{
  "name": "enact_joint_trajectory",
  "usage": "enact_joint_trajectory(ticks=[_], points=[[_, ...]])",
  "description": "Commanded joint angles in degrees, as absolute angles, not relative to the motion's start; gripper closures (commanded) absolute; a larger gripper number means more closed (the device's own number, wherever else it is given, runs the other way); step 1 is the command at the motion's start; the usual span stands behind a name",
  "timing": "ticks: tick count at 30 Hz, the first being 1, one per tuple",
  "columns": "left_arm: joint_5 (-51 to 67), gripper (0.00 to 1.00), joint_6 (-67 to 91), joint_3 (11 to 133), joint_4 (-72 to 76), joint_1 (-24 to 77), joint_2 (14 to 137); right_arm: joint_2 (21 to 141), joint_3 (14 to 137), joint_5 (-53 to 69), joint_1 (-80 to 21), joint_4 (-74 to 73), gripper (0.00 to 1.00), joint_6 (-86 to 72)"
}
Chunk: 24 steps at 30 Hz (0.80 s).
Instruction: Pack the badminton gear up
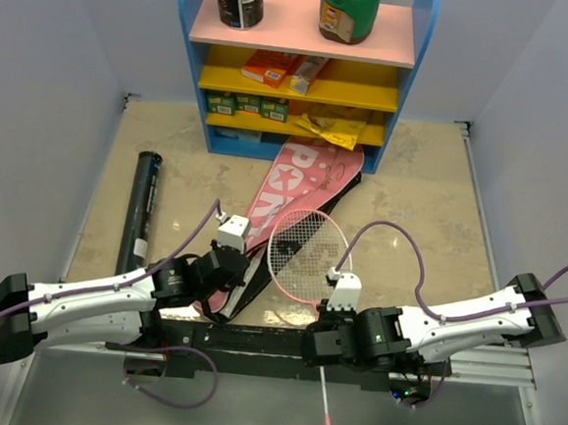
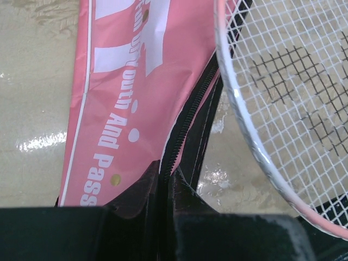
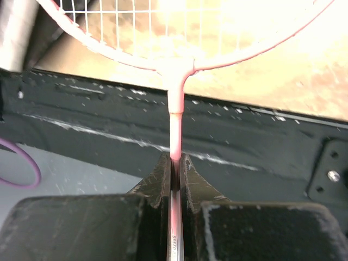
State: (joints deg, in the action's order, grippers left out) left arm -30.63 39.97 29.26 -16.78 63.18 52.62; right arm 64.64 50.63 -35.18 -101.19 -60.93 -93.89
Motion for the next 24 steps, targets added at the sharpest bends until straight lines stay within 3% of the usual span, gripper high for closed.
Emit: enact_joint_trajectory(ticks=[1, 24], points=[[-32.17, 1.0, 41.57, 30.41, -14.32, 64.16, 51.24, 65.47, 52.2, -37.35, -99.93, -55.72, 1.0, -87.8], [-35.51, 1.0, 39.9, 32.17, -15.12, 64.16, 53.61, 53.79, 50.45, -25.58, -100.55, -64.87, 1.0, -77.01]])
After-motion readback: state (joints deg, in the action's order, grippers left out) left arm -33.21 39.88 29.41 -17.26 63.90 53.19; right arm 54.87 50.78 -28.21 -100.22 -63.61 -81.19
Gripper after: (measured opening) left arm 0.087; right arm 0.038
